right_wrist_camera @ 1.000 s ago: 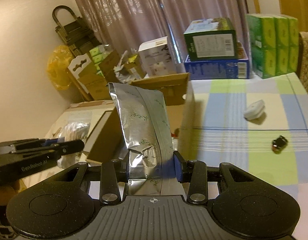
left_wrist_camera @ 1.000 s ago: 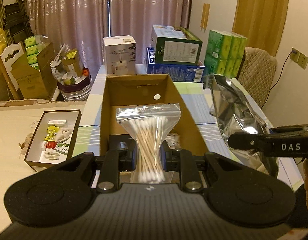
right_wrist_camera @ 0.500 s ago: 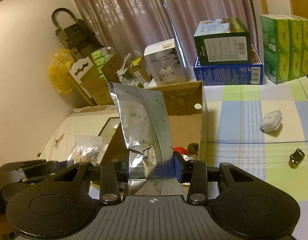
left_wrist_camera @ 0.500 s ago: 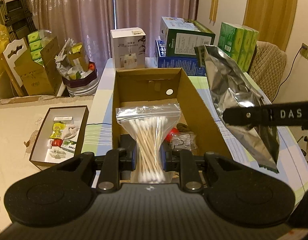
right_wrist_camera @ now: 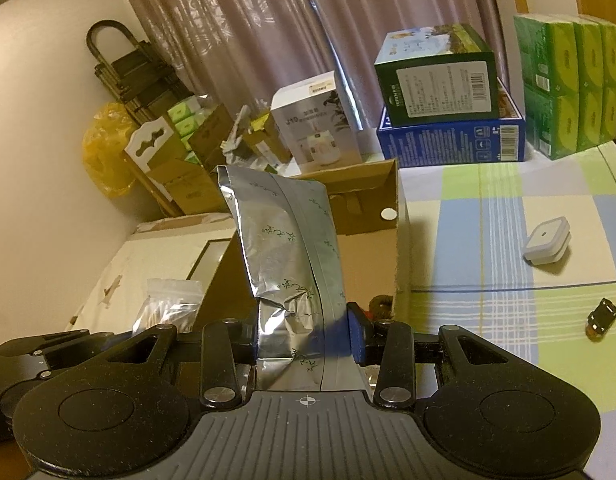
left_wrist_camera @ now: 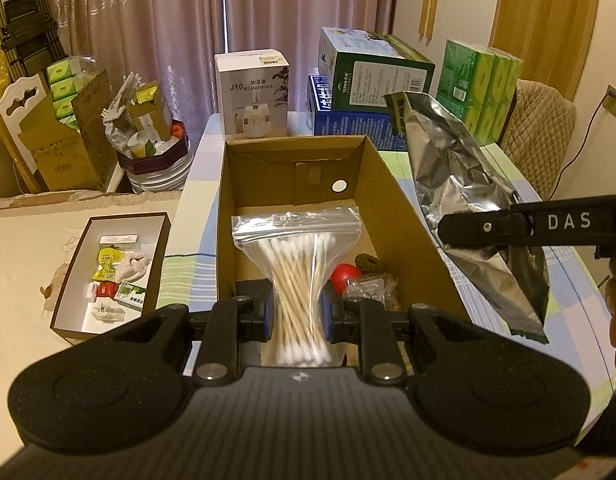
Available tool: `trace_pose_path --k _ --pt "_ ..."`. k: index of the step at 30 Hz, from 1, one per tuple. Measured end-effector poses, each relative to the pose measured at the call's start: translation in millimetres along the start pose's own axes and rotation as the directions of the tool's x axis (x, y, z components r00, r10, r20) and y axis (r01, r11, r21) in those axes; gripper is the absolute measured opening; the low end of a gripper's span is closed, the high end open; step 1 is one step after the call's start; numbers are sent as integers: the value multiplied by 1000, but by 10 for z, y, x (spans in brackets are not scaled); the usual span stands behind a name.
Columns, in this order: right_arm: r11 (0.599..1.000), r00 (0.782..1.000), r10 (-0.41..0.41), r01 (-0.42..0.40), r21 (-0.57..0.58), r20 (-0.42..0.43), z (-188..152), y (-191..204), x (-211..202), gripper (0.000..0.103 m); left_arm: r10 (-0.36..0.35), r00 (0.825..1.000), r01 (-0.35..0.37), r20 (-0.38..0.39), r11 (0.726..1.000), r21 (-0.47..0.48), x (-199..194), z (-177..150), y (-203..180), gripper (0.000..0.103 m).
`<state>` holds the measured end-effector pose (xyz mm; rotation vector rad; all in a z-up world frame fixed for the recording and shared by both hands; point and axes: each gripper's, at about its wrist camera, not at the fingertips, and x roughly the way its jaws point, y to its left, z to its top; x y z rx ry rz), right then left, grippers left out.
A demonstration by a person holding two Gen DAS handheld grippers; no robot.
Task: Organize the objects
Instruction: 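Lower and release the swab bag into the box while the right tool releases the foil bag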
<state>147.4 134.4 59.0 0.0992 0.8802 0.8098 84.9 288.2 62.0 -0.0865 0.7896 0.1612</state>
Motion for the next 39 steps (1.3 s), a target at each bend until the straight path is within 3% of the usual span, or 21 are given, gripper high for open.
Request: trace_pose_path --k 7,8,9,10,39 --pt "1000 1000 -1 1 22 4 49 -67 71 37 -4 1000 4 0 1000 -12 159 82 11 22" --pt "1000 1000 -1 1 25 3 49 -76 79 37 1 1000 -1 2 1000 -19 178 84 16 25" --pt "1000 1000 -1 1 29 3 47 -86 86 37 3 1000 -3 1 1000 -25 194 86 22 37" --pt "999 1000 0 0 33 1 41 -95 92 37 5 1000 -4 2 999 -32 202 84 29 42" --pt "999 1000 -5 7 50 -28 -21 -12 211 37 15 1000 -14 14 998 -60 53 -67 155 49"
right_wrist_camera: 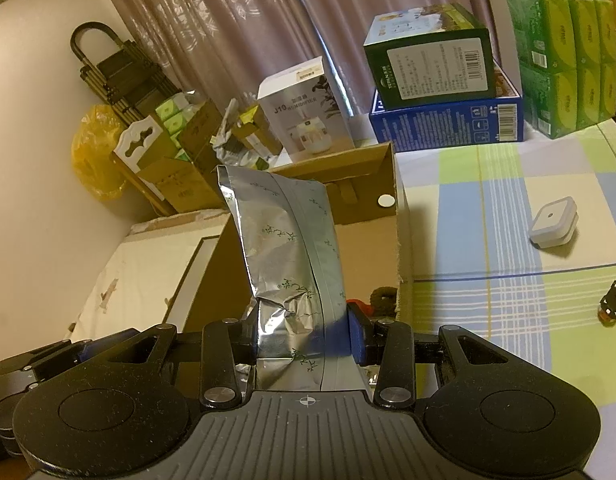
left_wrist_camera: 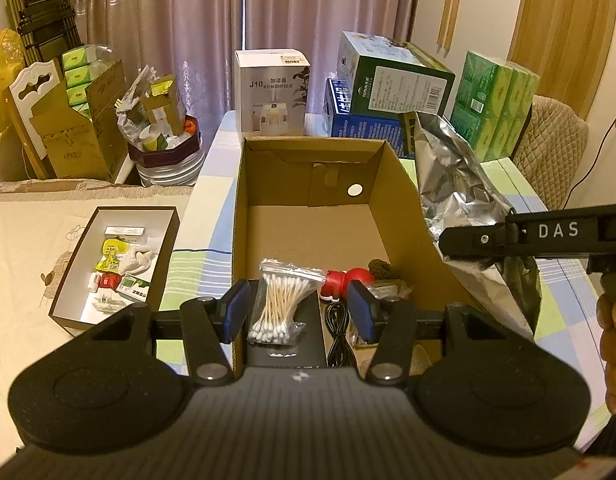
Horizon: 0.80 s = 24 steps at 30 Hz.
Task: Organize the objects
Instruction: 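Lower and release the swab bag into the box while the right tool releases the foil bag, then move both open tools away from the box toward the white plug and black toy car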
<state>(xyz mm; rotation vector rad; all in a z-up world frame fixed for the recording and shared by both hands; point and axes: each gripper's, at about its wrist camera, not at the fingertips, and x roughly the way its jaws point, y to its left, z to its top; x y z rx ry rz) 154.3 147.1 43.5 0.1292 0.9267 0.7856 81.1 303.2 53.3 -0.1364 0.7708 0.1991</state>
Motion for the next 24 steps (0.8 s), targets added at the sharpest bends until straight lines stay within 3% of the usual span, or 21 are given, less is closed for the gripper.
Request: trace_pose_path --k 10,14,24 --pt "999 1000 14 -14 29 3 51 -14 89 38 1 1000 -1 -3 1000 -8 23 -13 32 50" --pt "998 998 48 -49 32 44 112 -26 15 55 3 1000 -3 -3 1000 -12 15 -39 46 50" --pt "999 1000 7 -8 48 21 -21 -163 -140 59 -4 1000 4 4 1000 -24 -78 -103 -3 52"
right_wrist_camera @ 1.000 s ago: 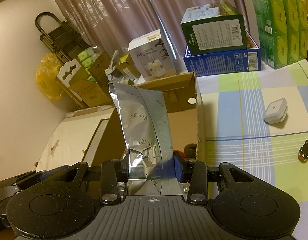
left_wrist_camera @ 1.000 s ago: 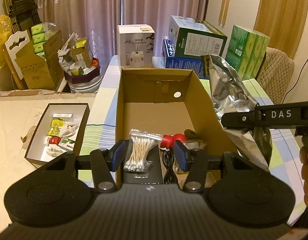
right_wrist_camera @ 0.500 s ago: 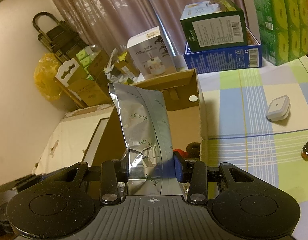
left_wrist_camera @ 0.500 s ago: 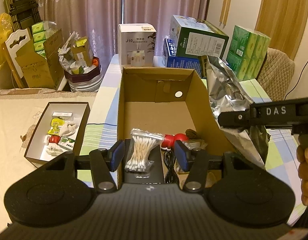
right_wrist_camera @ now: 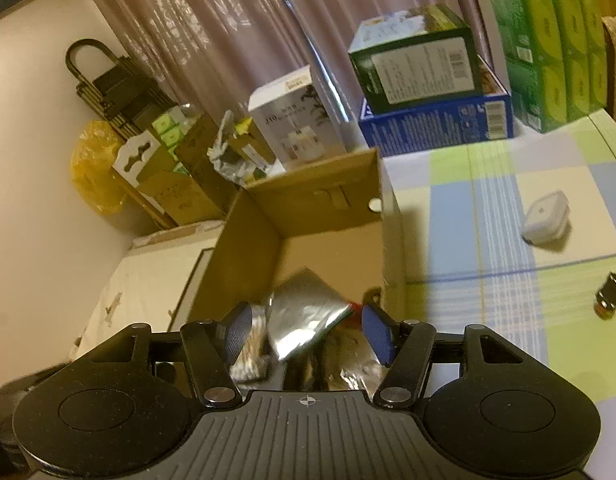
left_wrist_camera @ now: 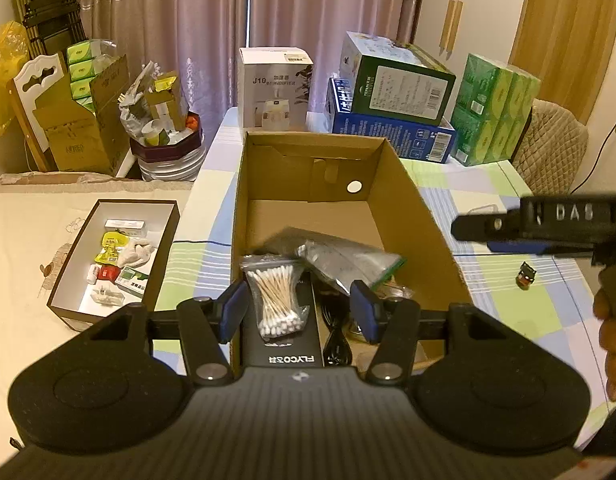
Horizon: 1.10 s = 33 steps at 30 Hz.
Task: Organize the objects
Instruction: 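Move both open tools away from the box toward the white plug and black toy car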
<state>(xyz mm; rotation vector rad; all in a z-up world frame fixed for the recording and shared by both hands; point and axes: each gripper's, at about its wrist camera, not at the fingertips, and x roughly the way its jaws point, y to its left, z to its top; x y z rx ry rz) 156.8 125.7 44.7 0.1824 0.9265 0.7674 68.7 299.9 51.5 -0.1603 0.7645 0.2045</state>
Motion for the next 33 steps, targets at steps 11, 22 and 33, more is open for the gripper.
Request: trace_pose_path --k 11,22,33 --pt "1000 1000 -13 13 9 1 -239 -181 -395 61 -6 1000 6 16 1000 -19 -251 -94 -180 55" --pt "997 997 -76 75 28 33 -532 -564 -924 65 -47 998 49 51 998 -29 -510 -160 -610 69" --pt "970 969 -241 238 55 57 -873 -1297 -1511 69 -123 990 123 62 992 3 -541 -239 -1206 91"
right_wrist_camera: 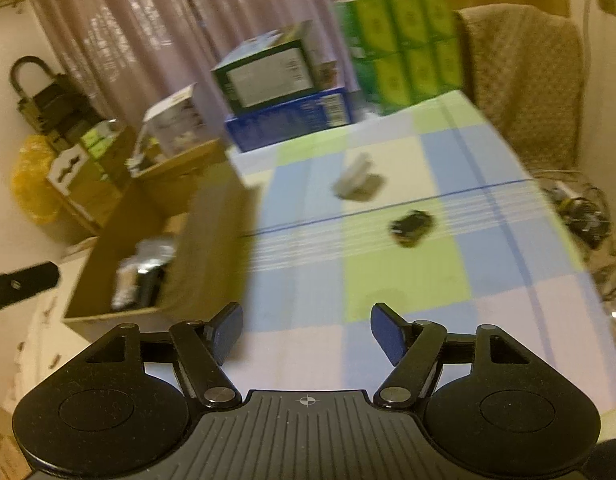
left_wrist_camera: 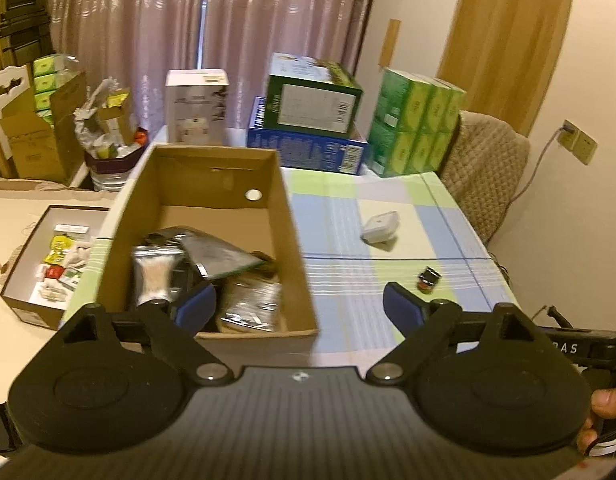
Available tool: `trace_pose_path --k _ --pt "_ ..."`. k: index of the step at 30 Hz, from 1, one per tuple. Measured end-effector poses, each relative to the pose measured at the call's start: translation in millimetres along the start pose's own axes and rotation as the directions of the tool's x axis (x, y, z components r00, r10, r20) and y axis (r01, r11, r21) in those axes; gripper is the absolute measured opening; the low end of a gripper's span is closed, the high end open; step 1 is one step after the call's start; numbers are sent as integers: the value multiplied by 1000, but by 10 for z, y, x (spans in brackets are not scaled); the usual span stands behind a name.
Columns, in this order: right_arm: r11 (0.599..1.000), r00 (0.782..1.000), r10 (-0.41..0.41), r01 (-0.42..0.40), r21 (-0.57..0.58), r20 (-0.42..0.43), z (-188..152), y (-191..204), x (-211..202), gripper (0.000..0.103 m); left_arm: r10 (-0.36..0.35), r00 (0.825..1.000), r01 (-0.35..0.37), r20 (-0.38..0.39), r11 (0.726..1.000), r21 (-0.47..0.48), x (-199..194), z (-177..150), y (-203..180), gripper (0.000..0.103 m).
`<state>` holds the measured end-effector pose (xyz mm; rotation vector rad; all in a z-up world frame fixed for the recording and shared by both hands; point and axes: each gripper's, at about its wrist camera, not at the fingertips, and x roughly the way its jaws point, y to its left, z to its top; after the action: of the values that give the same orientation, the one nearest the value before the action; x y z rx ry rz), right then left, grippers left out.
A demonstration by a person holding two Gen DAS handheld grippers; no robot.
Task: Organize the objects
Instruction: 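Move both open tools away from the box toward the white plug and black toy car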
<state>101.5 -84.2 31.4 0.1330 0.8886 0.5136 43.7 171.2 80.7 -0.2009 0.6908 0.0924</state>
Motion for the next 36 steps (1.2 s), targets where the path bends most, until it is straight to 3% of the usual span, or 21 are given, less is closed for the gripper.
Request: trace_pose_path --k 4,11,20,36 --pt "999 999 -43 43 0 8 -61 -255 -94 70 -18 1000 18 -1 999 32 50 -47 -232 102" --pt "996 996 -88 88 8 28 -73 -601 -238 71 -48 998 50 -34 996 71 211 -121 -563 102" --pt "996 996 -83 83 -23 37 10 -777 -289 71 -80 994 88 -74 989 119 380 -185 -873 102" --pt "993 996 -94 94 -66 15 142 -932 -98 71 -72 992 88 -101 983 162 644 -169 -1067 102"
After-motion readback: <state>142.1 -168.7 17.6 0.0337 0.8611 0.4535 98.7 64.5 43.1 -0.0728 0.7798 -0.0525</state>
